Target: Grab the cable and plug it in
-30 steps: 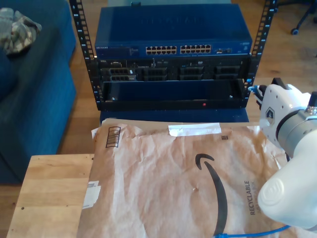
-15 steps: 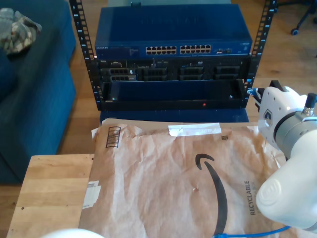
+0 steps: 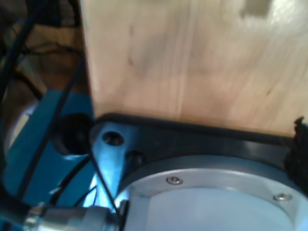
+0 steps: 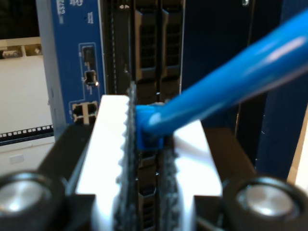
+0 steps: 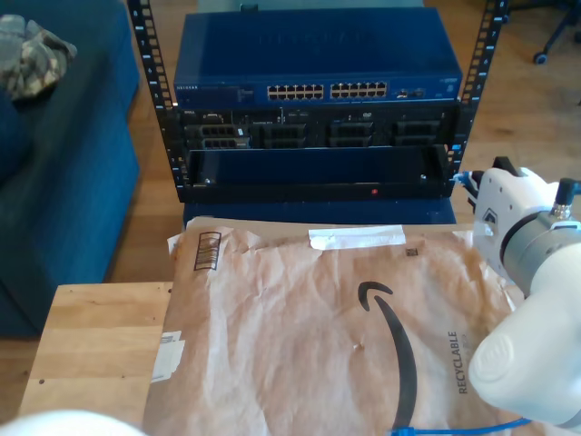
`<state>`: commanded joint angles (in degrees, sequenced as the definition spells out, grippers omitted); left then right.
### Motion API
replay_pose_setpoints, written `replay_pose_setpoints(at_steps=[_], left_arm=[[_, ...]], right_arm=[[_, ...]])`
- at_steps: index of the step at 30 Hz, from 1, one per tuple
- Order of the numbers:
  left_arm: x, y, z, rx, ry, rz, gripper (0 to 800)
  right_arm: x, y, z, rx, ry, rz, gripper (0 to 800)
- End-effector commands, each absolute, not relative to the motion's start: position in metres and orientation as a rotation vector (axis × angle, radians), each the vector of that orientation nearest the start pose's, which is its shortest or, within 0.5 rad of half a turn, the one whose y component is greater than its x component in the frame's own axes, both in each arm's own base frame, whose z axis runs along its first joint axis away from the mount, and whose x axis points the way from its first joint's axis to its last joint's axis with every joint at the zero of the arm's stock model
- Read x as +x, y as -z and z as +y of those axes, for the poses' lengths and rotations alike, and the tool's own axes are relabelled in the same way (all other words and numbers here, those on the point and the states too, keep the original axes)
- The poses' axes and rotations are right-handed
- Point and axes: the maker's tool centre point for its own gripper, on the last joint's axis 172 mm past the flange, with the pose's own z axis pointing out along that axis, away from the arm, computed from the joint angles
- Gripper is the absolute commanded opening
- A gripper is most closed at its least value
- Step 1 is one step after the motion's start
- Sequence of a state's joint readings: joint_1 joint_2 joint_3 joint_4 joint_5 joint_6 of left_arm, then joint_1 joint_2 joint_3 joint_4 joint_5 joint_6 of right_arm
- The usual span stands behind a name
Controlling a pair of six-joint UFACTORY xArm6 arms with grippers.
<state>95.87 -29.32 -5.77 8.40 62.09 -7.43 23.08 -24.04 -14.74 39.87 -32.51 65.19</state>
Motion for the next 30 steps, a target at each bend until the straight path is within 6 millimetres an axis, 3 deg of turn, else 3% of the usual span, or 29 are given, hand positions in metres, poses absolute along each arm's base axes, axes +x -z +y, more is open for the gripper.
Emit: replay_pose_setpoints(at_steps=[10, 15, 17, 19, 21, 23, 26, 30], left_arm=[[-0.043, -0.033, 0.112, 1.85, 0.595, 2.142, 800], [-0.043, -0.033, 0.112, 1.85, 0.595, 2.142, 800], [-0.043, -0.033, 0.112, 1.85, 0.595, 2.142, 800], [-0.043, -0.033, 0.112, 1.85, 0.595, 2.142, 800], [-0.043, -0.033, 0.112, 1.85, 0.595, 2.142, 800], [-0.043, -0.033, 0.112, 1.85, 0.595, 2.142, 800], [-0.043, -0.033, 0.112, 1.85, 0.595, 2.142, 800], [-0.043, -0.033, 0.112, 1.85, 0.595, 2.142, 800]], right_arm=[[0.471, -0.294, 0.085, -1.582, 0.969, 1.378, 0], [0.483, -0.308, 0.143, -1.612, 0.93, 1.273, 0], [0.5, -0.311, 0.148, -1.594, 0.957, 1.272, 0], [0.509, -0.291, 0.149, -1.62, 0.971, 1.287, 0], [0.514, -0.295, 0.15, -1.601, 0.988, 1.285, 0], [0.515, -0.299, 0.149, -1.587, 0.994, 1.285, 0], [0.508, -0.312, 0.17, -1.569, 1.003, 1.224, 0], [0.507, -0.311, 0.17, -1.57, 1.004, 1.223, 0]])
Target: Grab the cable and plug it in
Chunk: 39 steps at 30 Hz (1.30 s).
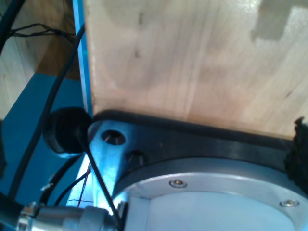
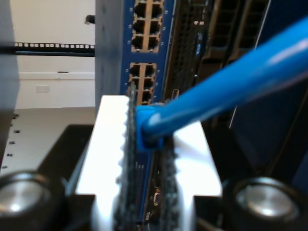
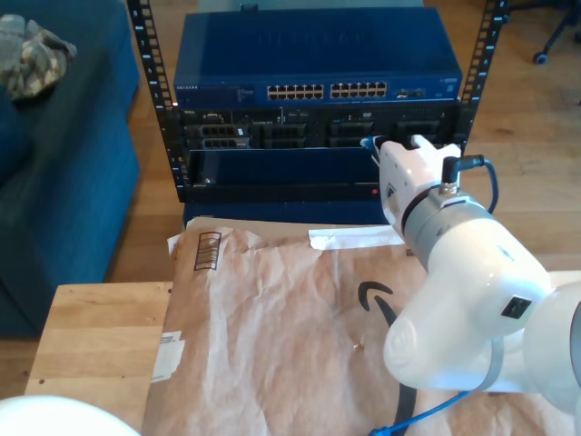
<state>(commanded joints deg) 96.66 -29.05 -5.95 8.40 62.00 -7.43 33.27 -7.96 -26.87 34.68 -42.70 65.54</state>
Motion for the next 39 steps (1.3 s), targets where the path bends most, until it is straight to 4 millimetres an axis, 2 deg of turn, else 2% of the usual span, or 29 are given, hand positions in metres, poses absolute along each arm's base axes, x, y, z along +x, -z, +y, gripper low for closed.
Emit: replay_pose_setpoints(at_steps=[8, 10, 17, 20, 26, 29, 32, 35, 39], left_arm=[[-0.043, -0.033, 0.112, 1.85, 0.595, 2.142, 800], [-0.043, -0.033, 0.112, 1.85, 0.595, 2.142, 800], [-0.043, -0.033, 0.112, 1.85, 0.595, 2.142, 800], [-0.043, -0.033, 0.112, 1.85, 0.595, 2.142, 800], [-0.043, -0.033, 0.112, 1.85, 0.595, 2.142, 800], [-0.043, -0.033, 0.112, 1.85, 0.595, 2.142, 800], [-0.043, -0.033, 0.112, 1.85, 0.595, 2.142, 800], [-0.043, -0.033, 0.112, 1.85, 0.595, 2.142, 800], [-0.043, -0.033, 0.112, 1.85, 0.595, 2.142, 800]], right_arm=[[0.506, -0.31, 0.171, -1.578, 1.004, 1.218, 0], [0.501, -0.304, 0.178, -1.599, 0.992, 1.206, 0], [0.501, -0.284, 0.184, -1.644, 0.967, 1.221, 0], [0.499, -0.27, 0.202, -1.683, 0.945, 1.201, 0], [0.509, -0.276, 0.207, -1.663, 0.967, 1.19, 0], [0.511, -0.301, 0.194, -1.567, 1.056, 1.172, 0], [0.511, -0.297, 0.174, -1.502, 1.112, 1.239, 1], [0.514, -0.304, 0.175, -1.448, 1.17, 1.227, 0], [0.514, -0.302, 0.176, -1.441, 1.173, 1.233, 0]])
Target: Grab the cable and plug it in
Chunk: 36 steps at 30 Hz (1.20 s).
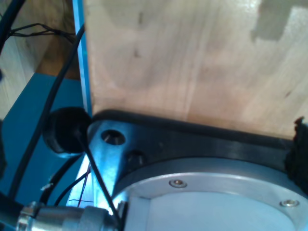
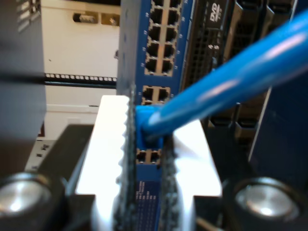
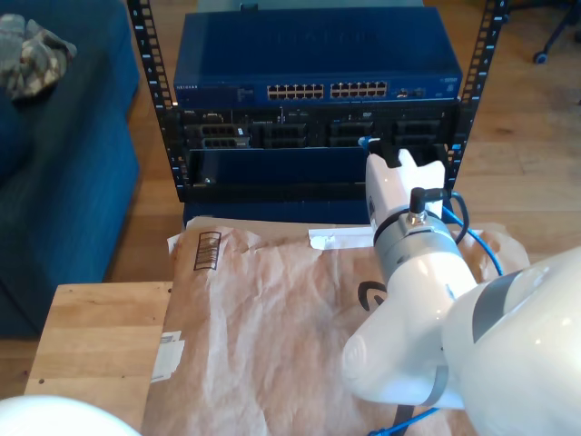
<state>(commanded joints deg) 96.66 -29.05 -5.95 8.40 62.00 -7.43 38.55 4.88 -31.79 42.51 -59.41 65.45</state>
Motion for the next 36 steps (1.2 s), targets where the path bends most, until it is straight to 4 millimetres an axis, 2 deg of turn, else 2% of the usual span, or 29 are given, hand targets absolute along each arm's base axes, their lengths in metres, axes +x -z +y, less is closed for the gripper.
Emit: replay_pose_setpoints(at_steps=[3, 7, 10, 13, 16, 21, 24, 26, 34, 36], left_arm=[[-0.043, -0.033, 0.112, 1.85, 0.595, 2.142, 800], [-0.043, -0.033, 0.112, 1.85, 0.595, 2.142, 800], [-0.043, -0.033, 0.112, 1.85, 0.595, 2.142, 800], [-0.043, -0.033, 0.112, 1.85, 0.595, 2.142, 800], [-0.043, -0.033, 0.112, 1.85, 0.595, 2.142, 800], [-0.043, -0.033, 0.112, 1.85, 0.595, 2.142, 800], [-0.043, -0.033, 0.112, 1.85, 0.595, 2.142, 800], [-0.043, -0.033, 0.112, 1.848, 0.595, 2.143, 800], [-0.043, -0.033, 0.112, 1.85, 0.595, 2.142, 800], [-0.043, -0.033, 0.112, 1.848, 0.595, 2.143, 800]], right_arm=[[0.514, -0.296, 0.173, -1.449, 1.175, 1.243, 0], [0.523, -0.294, 0.155, -1.408, 1.185, 1.293, 0], [0.525, -0.291, 0.153, -1.39, 1.171, 1.311, 0], [0.533, -0.292, 0.136, -1.354, 1.187, 1.344, 0], [0.543, -0.29, 0.129, -1.32, 1.245, 1.339, 0], [0.55, -0.291, 0.131, -1.261, 1.302, 1.311, 0], [0.552, -0.307, 0.133, -1.189, 1.309, 1.293, 0], [0.557, -0.308, 0.134, -1.163, 1.323, 1.285, 0], [0.566, -0.314, 0.109, -1.095, 1.352, 1.304, 0], [0.567, -0.311, 0.108, -1.098, 1.354, 1.307, 0]])
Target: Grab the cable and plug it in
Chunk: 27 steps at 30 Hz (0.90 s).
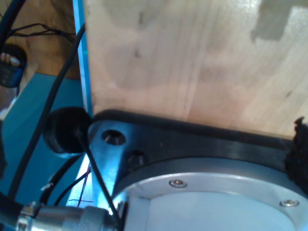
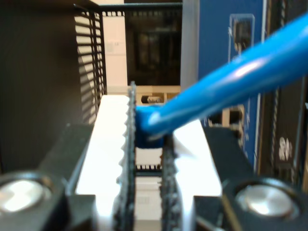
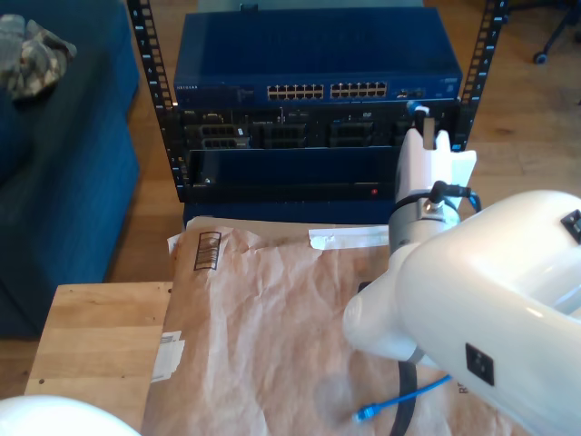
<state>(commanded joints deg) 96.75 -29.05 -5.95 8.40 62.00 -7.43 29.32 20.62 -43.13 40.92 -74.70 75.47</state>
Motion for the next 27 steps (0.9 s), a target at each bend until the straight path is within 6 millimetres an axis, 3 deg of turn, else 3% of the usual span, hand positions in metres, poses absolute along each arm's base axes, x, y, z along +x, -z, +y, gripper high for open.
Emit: replay_pose_setpoints(at_steps=[8, 15, 23, 27], left_arm=[[-0.043, -0.033, 0.112, 1.85, 0.595, 2.142, 800], [-0.043, -0.033, 0.112, 1.85, 0.595, 2.142, 800], [-0.043, -0.033, 0.112, 1.848, 0.595, 2.143, 800], [-0.043, -0.033, 0.112, 1.85, 0.595, 2.142, 800]], right_arm=[[0.571, -0.304, 0.111, -1.055, 1.344, 1.312, 0], [0.604, -0.316, 0.113, -0.951, 1.325, 1.312, 0], [0.61, -0.289, 0.117, -0.992, 1.329, 1.326, 0], [0.614, -0.284, 0.126, -1.018, 1.319, 1.302, 0]])
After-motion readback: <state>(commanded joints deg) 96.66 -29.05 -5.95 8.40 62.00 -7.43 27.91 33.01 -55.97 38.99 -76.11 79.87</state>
